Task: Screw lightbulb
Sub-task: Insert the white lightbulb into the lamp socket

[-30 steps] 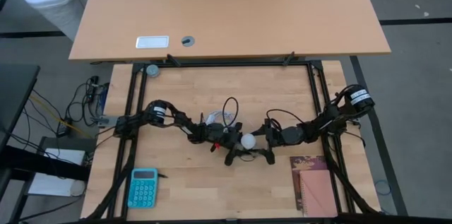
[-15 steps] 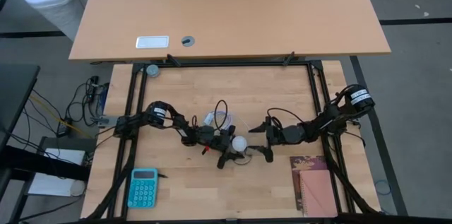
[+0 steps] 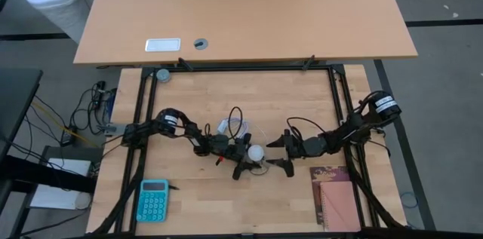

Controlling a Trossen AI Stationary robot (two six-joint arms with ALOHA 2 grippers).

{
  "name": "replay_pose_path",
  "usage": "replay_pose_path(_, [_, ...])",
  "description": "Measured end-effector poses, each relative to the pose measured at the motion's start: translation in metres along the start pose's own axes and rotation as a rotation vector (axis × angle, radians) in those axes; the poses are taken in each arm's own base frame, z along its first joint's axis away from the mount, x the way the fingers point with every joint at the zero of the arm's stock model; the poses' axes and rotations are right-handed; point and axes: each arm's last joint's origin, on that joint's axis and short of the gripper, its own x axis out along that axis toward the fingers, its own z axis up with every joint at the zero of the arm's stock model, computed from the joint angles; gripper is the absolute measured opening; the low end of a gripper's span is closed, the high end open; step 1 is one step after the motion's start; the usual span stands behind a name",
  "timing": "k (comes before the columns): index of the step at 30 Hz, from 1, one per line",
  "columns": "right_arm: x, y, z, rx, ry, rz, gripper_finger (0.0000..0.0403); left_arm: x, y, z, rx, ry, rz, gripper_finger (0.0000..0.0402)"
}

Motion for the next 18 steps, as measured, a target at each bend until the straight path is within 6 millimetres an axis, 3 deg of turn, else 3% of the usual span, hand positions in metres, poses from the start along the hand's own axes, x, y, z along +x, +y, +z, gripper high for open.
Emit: replay_pose_path(18, [-0.008, 0.016, -0.006, 0.063, -0.045, -0.078, 0.0327, 0.000, 0.000, 0.001, -0.003, -0.012, 0.000, 0.0198])
